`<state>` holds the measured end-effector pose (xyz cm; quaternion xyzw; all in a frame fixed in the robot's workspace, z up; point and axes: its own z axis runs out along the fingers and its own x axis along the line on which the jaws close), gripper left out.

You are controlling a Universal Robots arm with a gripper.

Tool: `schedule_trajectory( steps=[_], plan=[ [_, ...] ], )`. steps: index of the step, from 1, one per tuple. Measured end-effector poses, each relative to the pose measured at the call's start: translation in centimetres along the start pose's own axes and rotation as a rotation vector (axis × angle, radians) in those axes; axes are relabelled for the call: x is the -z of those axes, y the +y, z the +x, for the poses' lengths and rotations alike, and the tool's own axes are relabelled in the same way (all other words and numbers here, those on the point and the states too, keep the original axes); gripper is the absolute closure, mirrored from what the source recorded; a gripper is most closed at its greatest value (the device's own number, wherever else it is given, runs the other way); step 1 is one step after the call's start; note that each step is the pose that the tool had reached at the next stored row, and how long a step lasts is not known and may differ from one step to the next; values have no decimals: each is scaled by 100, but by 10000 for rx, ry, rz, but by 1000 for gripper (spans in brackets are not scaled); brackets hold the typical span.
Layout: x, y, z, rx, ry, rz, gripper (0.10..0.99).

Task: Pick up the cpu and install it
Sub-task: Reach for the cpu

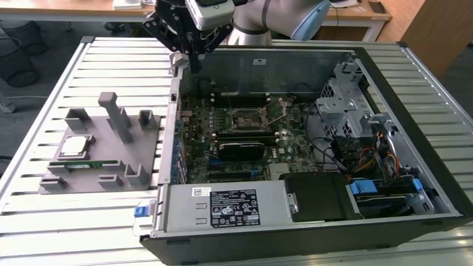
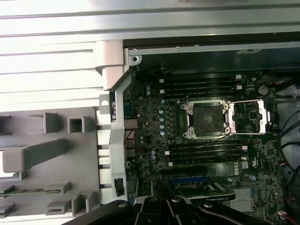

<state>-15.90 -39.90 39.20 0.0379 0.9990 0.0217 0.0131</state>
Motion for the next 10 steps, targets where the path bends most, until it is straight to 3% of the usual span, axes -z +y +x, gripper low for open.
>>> schedule_trajectory(
  steps=[10],
  plan=[
    [-2, -5, 61, 0, 0, 0, 980]
  ],
)
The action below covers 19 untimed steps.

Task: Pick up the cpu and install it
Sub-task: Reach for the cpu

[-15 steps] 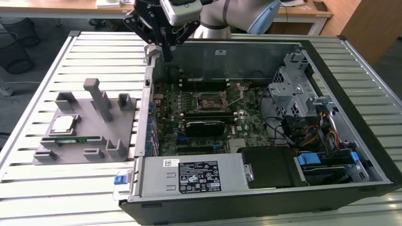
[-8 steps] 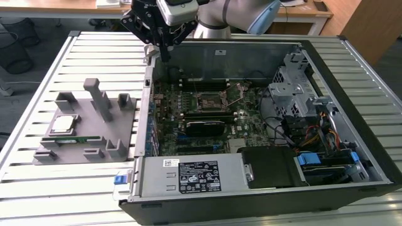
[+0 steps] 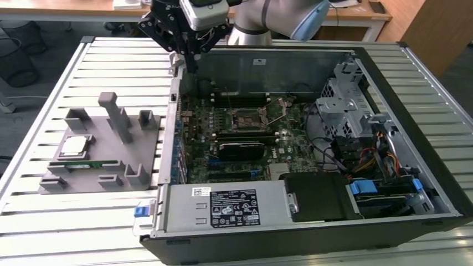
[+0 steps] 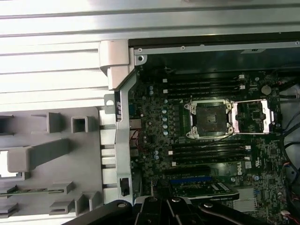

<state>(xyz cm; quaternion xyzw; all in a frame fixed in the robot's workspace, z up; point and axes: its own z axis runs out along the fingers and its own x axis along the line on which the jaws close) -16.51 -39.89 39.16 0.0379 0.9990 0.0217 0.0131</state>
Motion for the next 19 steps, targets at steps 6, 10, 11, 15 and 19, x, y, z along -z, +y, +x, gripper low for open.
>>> schedule_trajectory(
  steps=[6, 10, 11, 15, 19],
  plan=[
    [-1, -3, 38, -1, 0, 1, 980],
    [-2, -5, 64, 0, 0, 1, 980],
    [-2, -5, 70, 0, 0, 0, 980],
    [-3, -7, 97, 0, 0, 0, 980],
    [-4, -9, 122, 0, 0, 0, 980]
  ],
)
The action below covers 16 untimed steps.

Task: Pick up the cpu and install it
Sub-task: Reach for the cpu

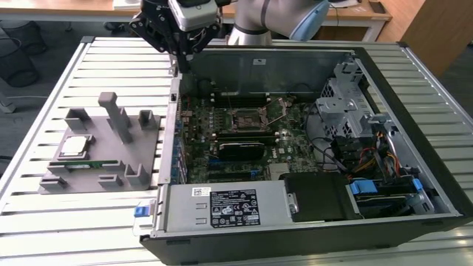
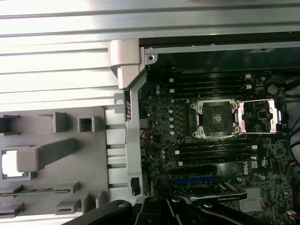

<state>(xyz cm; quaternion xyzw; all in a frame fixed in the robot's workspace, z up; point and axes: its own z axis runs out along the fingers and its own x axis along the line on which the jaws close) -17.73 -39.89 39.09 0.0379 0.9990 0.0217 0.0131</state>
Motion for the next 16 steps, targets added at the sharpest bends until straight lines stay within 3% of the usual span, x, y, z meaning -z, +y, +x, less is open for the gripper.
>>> schedule_trajectory(
  steps=[16],
  plan=[
    [-4, -8, 102, 0, 0, 0, 980]
  ],
)
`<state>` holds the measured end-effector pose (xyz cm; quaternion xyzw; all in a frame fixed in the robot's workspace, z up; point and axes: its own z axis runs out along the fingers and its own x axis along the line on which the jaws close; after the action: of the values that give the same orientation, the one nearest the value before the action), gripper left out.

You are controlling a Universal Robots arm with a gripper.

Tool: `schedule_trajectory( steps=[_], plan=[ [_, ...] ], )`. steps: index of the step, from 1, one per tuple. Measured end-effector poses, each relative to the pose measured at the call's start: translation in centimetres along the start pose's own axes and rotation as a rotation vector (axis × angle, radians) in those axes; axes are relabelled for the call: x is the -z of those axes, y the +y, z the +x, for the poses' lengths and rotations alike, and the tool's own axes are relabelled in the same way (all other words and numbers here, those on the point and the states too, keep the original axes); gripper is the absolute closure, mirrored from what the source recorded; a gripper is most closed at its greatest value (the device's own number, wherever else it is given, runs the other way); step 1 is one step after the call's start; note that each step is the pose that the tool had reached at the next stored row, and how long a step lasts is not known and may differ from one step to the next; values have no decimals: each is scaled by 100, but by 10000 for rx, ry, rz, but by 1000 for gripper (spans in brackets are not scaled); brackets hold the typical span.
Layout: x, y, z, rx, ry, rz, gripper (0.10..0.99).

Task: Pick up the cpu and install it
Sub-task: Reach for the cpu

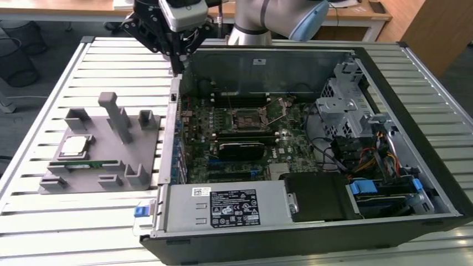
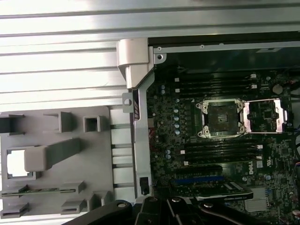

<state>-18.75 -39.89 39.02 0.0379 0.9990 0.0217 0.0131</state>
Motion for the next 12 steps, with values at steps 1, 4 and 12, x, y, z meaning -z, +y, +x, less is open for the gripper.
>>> schedule_trajectory(
  steps=[1, 4, 12],
  plan=[
    [0, -1, 7, -1, 0, 0, 980],
    [-1, -2, 26, -1, 0, 0, 980],
    [-2, -6, 79, 0, 0, 1, 980]
  ],
)
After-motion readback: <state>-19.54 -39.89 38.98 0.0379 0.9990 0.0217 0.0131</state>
